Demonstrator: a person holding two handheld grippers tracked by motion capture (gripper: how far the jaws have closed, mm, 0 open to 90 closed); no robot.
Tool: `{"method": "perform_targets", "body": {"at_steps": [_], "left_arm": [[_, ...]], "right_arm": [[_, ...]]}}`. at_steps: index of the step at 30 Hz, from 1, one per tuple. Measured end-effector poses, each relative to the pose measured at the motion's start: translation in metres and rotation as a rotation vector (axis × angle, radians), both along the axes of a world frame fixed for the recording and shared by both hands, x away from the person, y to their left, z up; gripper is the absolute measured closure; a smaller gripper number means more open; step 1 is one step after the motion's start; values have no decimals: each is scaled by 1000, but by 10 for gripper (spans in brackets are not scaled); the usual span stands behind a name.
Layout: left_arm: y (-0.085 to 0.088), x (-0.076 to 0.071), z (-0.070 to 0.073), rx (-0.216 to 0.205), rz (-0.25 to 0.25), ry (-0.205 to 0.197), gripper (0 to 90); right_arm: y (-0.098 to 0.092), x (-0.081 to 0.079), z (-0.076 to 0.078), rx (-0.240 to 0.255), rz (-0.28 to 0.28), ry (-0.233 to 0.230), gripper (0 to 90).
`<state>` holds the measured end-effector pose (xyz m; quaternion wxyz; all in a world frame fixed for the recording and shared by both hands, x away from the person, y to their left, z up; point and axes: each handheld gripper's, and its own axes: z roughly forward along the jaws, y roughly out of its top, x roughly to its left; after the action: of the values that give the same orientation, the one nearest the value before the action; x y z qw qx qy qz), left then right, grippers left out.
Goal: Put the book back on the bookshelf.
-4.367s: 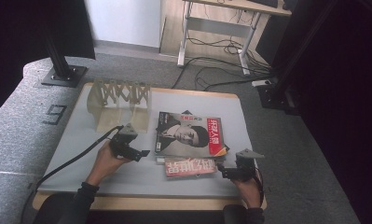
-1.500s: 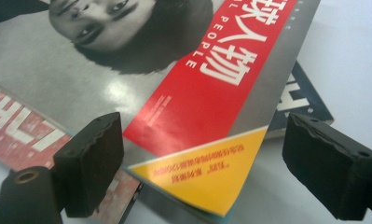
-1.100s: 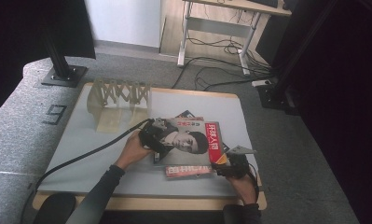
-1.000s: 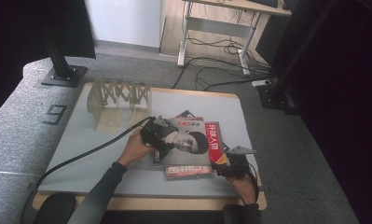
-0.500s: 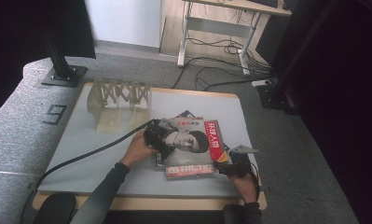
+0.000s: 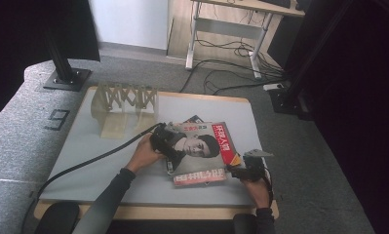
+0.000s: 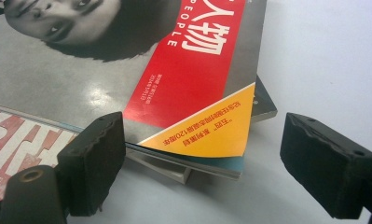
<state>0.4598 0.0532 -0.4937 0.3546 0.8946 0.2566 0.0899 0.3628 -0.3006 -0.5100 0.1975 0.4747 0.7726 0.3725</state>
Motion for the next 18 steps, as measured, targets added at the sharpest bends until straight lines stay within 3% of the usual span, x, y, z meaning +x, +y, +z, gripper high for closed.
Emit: {"method": "perform_targets", "body": {"at_steps": [6,18], "left_arm": [[6,22,-3,-21,26,-22,5],[-1,34,-5,-36,39,-40,0]], "right_arm": [[-1,0,-1,2,6,8,137],[-1,0,-1,1,8,9,135]]}}
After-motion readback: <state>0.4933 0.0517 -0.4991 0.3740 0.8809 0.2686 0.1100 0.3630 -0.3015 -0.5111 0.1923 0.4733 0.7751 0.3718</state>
